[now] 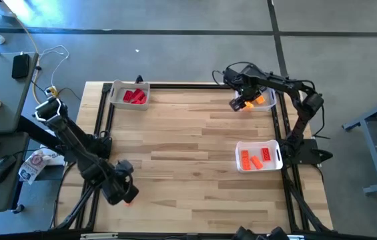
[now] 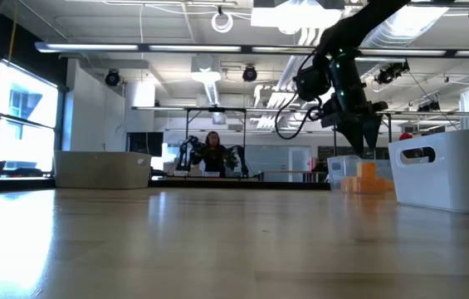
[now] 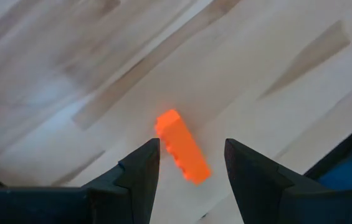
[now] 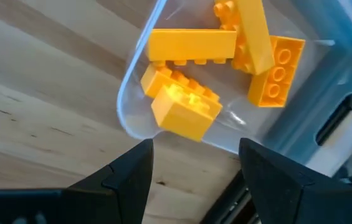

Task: Sort & place blocks by color
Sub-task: Put the orange game piece into the white bin

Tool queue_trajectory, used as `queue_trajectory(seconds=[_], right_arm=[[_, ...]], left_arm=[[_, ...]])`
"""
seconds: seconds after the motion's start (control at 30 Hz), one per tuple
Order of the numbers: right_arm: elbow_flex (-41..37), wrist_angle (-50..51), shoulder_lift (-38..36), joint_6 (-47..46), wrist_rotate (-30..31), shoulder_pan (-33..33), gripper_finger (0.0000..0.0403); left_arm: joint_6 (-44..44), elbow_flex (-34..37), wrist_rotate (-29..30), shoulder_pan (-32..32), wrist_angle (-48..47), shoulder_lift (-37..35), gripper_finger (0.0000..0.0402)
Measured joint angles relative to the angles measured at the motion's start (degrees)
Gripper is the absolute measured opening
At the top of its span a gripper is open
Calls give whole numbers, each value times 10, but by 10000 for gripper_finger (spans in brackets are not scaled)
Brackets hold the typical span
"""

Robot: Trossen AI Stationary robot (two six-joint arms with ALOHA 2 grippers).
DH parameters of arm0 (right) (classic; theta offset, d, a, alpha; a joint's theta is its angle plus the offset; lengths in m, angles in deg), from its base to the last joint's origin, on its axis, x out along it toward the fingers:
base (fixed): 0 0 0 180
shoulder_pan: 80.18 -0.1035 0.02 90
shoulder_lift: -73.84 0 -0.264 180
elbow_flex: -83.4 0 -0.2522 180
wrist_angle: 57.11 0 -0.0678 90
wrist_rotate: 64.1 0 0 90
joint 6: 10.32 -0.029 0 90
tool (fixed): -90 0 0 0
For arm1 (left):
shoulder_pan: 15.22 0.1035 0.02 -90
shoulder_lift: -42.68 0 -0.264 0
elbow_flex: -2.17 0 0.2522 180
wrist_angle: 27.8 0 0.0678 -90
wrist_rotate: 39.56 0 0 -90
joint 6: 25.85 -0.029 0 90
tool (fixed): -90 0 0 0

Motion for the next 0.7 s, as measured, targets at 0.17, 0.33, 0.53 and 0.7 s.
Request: queue_trajectory(seconds=[0.17, 0.33, 0.53, 0.7], right_arm=[[0, 6, -23, -11, 17, -29, 222], [0, 7, -57, -37, 17, -54, 222], [0, 6, -92, -56, 17, -76, 222], [0, 6, -108, -56, 17, -90, 222]], left_arm=[[41, 0, -7, -24, 4, 29, 168], [76, 0, -9, -46, 21, 52, 168], [102, 0, -9, -61, 61, 85, 168], [110, 0, -10, -63, 75, 113, 168]])
